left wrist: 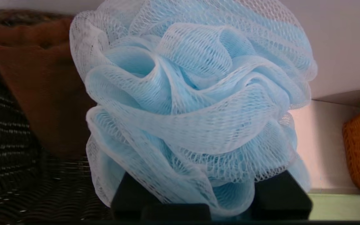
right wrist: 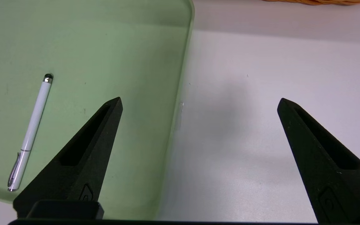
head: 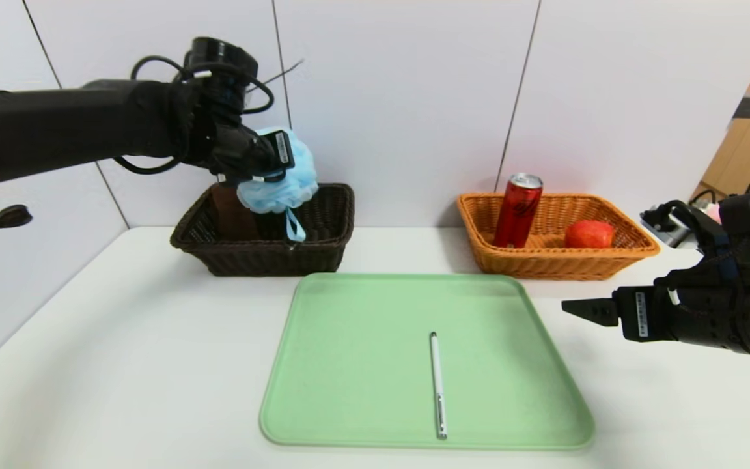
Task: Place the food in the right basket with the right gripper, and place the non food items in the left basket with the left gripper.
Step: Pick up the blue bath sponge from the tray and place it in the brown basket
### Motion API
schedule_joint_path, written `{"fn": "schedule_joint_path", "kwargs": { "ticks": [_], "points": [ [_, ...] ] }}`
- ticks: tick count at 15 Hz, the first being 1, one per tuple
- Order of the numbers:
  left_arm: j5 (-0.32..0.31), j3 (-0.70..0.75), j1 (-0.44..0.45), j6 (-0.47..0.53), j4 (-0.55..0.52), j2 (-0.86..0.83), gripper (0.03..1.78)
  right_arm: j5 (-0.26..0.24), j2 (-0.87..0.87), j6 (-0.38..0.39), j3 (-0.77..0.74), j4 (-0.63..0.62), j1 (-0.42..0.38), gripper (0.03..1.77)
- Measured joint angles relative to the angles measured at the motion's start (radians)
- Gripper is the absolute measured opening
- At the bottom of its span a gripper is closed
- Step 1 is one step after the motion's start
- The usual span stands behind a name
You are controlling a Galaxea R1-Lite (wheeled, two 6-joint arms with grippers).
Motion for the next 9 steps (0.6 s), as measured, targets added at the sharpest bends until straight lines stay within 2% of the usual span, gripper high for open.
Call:
{"fn": "schedule_joint_path", "kwargs": {
  "ticks": [4, 9],
  "points": [
    [0.000, 0.000, 0.011, 0.001, -0.026, 0.107, 1.05, -0.011, -0.003, 0.000, 0.005, 0.000, 0.000, 1.71],
    [0.003, 0.000, 0.013, 0.040, -0.028, 0.111, 1.36, -0.012, -0.006, 0.003, 0.011, -0.001, 0.000, 1.71]
  ]
}}
